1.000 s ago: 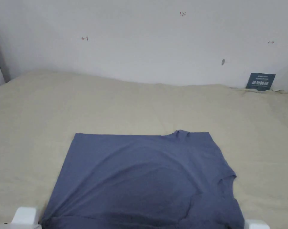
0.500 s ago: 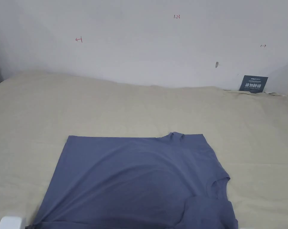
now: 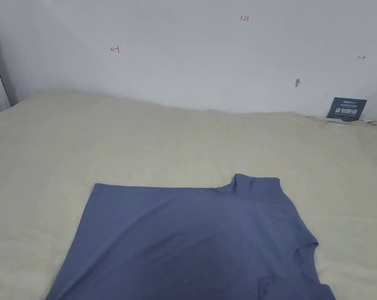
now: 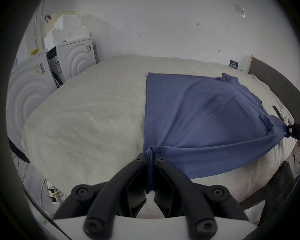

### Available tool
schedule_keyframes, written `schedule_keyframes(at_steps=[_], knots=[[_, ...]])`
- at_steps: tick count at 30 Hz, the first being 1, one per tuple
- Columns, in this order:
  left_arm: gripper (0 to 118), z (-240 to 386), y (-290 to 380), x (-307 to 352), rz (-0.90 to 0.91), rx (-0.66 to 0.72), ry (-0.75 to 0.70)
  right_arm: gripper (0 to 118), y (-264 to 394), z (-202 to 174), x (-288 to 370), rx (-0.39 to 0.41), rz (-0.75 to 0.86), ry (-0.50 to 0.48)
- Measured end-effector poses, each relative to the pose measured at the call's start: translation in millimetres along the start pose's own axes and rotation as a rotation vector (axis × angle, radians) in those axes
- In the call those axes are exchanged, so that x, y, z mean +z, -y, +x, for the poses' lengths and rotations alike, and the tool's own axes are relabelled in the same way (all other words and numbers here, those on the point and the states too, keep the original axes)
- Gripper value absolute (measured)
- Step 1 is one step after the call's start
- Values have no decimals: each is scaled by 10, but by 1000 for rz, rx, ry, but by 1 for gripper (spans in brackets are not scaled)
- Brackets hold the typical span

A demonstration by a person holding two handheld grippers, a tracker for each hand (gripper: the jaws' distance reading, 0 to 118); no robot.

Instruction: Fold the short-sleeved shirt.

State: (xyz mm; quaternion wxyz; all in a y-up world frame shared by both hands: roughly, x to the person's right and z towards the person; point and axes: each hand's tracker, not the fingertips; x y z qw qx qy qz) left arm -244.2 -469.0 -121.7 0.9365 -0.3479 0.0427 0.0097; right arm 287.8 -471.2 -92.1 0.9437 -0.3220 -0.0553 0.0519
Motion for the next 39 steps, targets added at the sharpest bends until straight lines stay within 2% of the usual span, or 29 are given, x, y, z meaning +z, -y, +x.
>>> schedule_keyframes(at_steps=[6,12,19,23,28,32,33,35,37,39], knots=[[2,-47,-283,-69,83,53,-15,7,-369,-25,-117,4,90,31],[2,-40,-1024,-636,68,21,-19,7,-1047,-63,-697,28,137,38],[2,-24,-1490,-1527,-81,-7,-14,7,-1563,-118,-1698,37,6,20],[2,56,-1497,-1910,-156,-1,-29,7,-1566,-214,-2127,96,-86,24],[2,124,-1420,-2216,-213,7,-34,7,-1467,-230,-2469,66,-164,17],[3,151,-1457,-2243,-203,-4,-32,9,-1411,-203,-2490,56,-158,3],[5,145,-1465,-2225,-192,-1,-26,10,-1414,-185,-2467,43,-147,-4],[16,135,-1476,-2147,-163,-3,-2,14,-1458,-188,-2303,8,-102,-16],[31,137,-1474,-2014,-103,-12,2,22,-1468,-160,-2149,-19,-43,-33],[44,142,-1467,-1846,-35,-11,6,22,-1477,-170,-1951,-45,13,-38]])
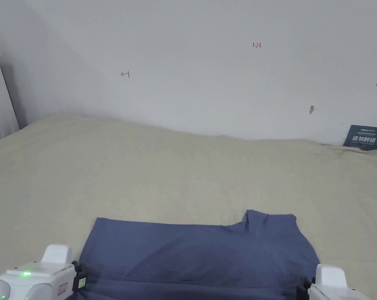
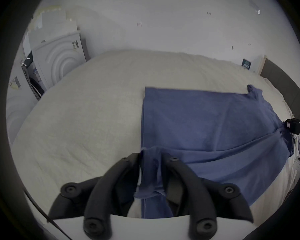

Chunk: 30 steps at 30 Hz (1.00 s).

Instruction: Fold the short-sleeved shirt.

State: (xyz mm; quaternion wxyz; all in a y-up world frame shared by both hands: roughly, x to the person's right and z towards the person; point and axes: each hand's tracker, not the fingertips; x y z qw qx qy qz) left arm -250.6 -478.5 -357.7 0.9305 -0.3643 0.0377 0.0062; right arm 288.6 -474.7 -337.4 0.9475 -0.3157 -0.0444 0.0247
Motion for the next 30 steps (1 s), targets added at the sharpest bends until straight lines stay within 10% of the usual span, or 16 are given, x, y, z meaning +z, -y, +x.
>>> schedule_keyframes(at_steps=[11,15,17,30], knots=[[45,214,548,1113,346,5,1,21,335,-367,1043,-37,250,-9],[16,327,738,1474,417,4,-12,1,527,-481,1377,-39,322,-20],[0,337,831,1628,428,-3,-17,1,615,-513,1527,-36,328,-18],[0,58,982,1475,203,110,51,0,954,-752,1977,15,317,-16]])
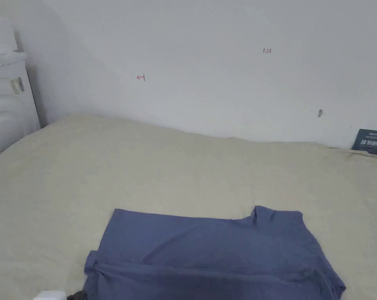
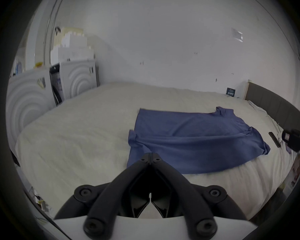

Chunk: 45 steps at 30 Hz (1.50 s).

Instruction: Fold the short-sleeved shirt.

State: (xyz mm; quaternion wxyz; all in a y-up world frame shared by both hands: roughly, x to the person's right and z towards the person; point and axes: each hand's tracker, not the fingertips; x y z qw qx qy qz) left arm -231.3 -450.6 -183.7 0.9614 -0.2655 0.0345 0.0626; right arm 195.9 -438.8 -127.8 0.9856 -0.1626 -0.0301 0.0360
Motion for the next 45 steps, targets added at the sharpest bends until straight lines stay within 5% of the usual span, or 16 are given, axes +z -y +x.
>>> schedule_keyframes(at_steps=[9,11,13,15,21,28,38,39,42,45], knots=[[4,-274,-336,-945,-242,39,-1,0,-4,48,-54,-10,-17,4],[18,-295,-345,-1151,-332,18,-49,0,2,53,-53,-9,-20,11],[59,-301,-304,-1282,-388,15,-40,0,15,70,-54,-7,-22,13],[74,-257,-265,-1377,-450,16,-55,0,23,78,-55,-3,-25,10],[65,-70,-245,-1508,-478,-59,-145,0,71,96,-76,-5,-44,12],[0,164,-107,-1330,-453,-207,-133,0,138,218,-231,-41,-132,15],[0,-119,-141,-869,-312,-178,-78,2,201,727,-878,-57,-280,13],[0,-89,-166,-791,-264,-169,-72,5,227,785,-985,-71,-320,-3],[0,-136,-142,-714,-263,-150,-65,53,316,922,-1306,-57,-410,9],[0,-206,-126,-751,-252,-142,-62,60,425,1014,-1572,-113,-512,-56]])
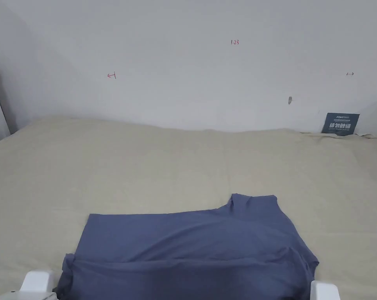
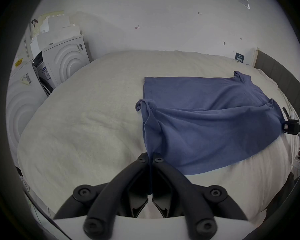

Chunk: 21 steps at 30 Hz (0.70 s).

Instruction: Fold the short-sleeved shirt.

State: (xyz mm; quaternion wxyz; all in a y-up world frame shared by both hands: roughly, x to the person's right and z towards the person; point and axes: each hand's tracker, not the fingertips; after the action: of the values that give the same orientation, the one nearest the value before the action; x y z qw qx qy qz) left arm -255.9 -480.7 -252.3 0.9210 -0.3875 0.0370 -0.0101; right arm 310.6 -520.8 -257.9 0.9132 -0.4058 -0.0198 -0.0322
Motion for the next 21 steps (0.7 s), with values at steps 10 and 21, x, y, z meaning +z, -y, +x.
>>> schedule_keyframes(at_steps=[10,21], knots=[[0,-35,-64,-22,17,9,3,5,-112,-118,56,69,1,-4],[0,-139,-30,578,57,37,29,4,-46,-238,968,151,110,53]])
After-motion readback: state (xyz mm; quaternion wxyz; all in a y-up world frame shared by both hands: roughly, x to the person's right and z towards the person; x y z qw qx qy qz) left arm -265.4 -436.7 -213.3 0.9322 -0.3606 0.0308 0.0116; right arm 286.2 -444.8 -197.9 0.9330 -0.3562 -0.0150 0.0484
